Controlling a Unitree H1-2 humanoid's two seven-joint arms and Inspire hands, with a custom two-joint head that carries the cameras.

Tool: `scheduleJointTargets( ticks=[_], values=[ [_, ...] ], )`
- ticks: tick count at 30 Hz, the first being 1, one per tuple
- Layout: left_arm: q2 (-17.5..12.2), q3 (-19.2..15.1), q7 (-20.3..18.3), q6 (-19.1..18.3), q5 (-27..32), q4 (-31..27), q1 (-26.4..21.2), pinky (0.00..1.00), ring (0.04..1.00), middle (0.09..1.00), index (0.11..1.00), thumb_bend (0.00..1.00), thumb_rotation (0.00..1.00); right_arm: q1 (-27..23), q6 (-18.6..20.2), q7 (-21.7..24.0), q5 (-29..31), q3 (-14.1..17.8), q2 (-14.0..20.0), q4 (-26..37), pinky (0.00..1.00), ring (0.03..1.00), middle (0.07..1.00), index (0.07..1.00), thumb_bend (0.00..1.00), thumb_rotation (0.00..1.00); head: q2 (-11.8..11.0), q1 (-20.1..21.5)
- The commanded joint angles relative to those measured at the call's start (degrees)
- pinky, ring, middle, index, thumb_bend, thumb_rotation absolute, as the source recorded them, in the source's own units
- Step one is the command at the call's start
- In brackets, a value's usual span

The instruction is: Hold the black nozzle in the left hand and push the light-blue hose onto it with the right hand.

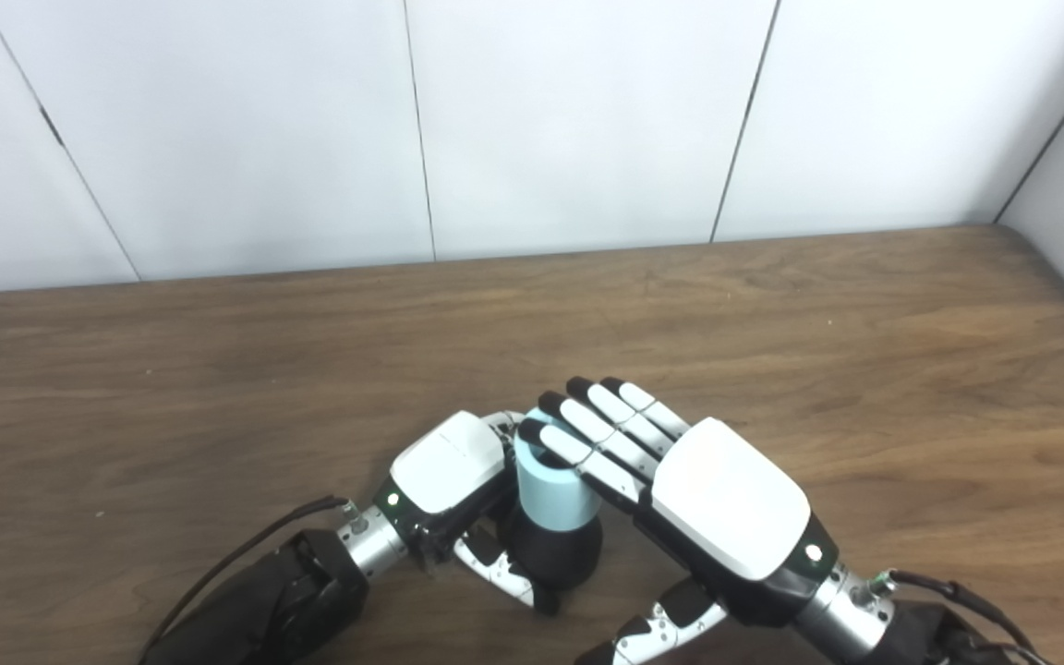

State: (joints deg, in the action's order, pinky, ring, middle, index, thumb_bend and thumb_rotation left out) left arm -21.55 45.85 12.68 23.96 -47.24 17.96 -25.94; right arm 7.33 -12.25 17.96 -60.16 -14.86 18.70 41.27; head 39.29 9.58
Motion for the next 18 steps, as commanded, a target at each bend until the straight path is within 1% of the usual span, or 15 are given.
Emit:
scheduleJointTargets(
  ticks=[1,6,10,14,16,18],
  values=[
    [-1.01,5.04,-10.31,-3.07,-7.62,5.01,4.07,0.79,0.485,0.432,0.511,0.52,0.0,3.19,0.09,9.06,-1.77,-2.16,2.89,-4.27,0.94,0.98,0.915,0.868,0.95,0.94,0.01,0.01],
    [-1.12,4.98,-10.69,-3.18,-7.54,4.5,4.11,0.78,0.484,0.426,0.513,0.52,0.0,3.36,0.21,8.68,-2.15,-2.57,3.12,-4.44,0.93,0.977,0.915,0.865,0.95,0.93,0.09,0.0],
    [-1.14,5.01,-10.78,-3.12,-7.54,4.52,4.06,0.78,0.481,0.423,0.514,0.52,0.0,3.49,0.31,8.98,-2.29,-2.83,3.25,-4.5,0.94,0.987,0.928,0.877,0.94,0.92,0.09,-0.03],
    [-1.05,5.2,-9.95,-2.91,-8.08,5.22,3.88,0.78,0.483,0.425,0.512,0.52,0.0,3.62,0.53,9.15,-2.36,-3.02,3.32,-4.57,0.95,0.999,0.942,0.891,0.94,0.91,-0.02,0.05],
    [-1.09,4.98,-9.98,-2.82,-7.61,5.0,4.02,0.78,0.478,0.42,0.514,0.52,0.0,3.63,0.52,8.23,-2.04,-2.93,3.15,-4.64,0.96,1.0,0.961,0.914,0.93,0.92,-0.09,0.07],
    [-1.13,5.01,-10.47,-3.06,-7.62,4.85,3.98,0.78,0.491,0.432,0.513,0.52,0.0,3.63,0.22,6.0,-1.28,-2.63,2.7,-4.88,0.99,1.0,0.988,0.956,0.92,0.9,-0.33,0.13]
  ],
)
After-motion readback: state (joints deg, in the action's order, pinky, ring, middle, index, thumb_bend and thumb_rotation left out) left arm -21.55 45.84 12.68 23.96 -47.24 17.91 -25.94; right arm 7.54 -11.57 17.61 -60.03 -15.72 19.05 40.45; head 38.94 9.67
